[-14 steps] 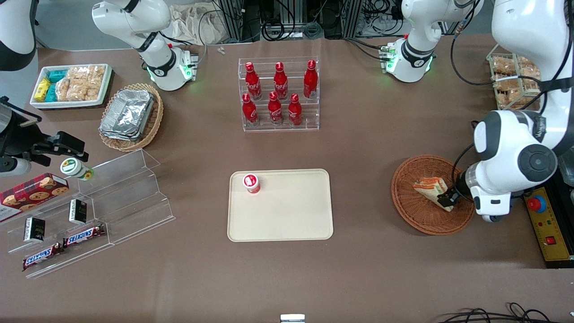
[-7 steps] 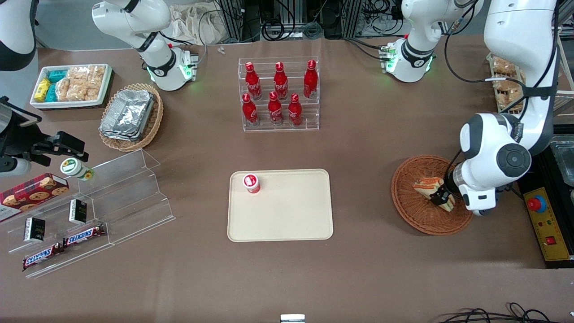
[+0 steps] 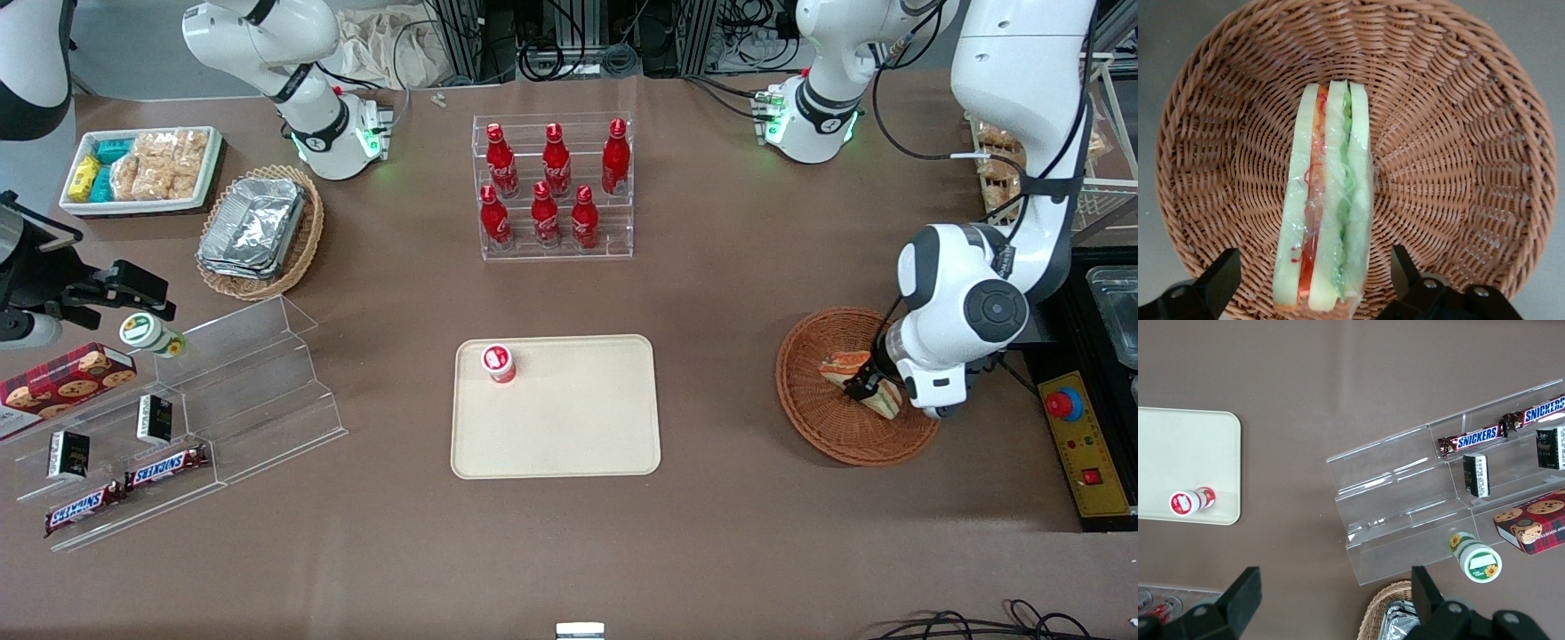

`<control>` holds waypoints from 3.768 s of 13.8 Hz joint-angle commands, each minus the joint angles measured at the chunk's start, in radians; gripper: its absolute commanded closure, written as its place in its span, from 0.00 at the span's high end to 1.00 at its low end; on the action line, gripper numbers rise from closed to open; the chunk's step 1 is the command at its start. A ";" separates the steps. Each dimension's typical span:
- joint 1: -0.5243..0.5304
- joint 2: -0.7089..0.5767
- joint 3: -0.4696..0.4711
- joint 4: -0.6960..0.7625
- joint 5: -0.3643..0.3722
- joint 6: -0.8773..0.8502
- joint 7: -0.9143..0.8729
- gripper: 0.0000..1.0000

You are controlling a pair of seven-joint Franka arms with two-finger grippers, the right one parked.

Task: Place sandwich from basket to tray
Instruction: 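Close the left gripper on the sandwich's wrapped edge, then lift the sandwich and carry it with the left gripper toward the cream tray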

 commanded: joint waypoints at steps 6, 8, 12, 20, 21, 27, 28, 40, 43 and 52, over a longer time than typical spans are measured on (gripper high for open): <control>0.014 -0.007 0.000 -0.062 0.014 0.098 -0.021 0.32; 0.014 -0.007 0.000 -0.058 0.014 0.098 -0.020 0.00; 0.014 -0.007 -0.002 0.002 0.012 0.075 -0.049 0.00; 0.007 0.003 -0.007 0.350 0.009 -0.326 -0.035 0.00; 0.002 0.005 -0.010 0.399 0.006 -0.385 -0.036 0.00; -0.007 0.062 -0.184 0.616 -0.011 -0.526 0.003 0.00; -0.007 0.068 -0.219 0.620 -0.011 -0.520 0.052 0.00; -0.213 0.325 -0.430 0.627 0.144 -0.246 0.029 0.00; -0.245 0.391 -0.428 0.622 0.204 -0.212 0.029 0.00; -0.279 0.453 -0.428 0.605 0.275 -0.209 0.040 0.00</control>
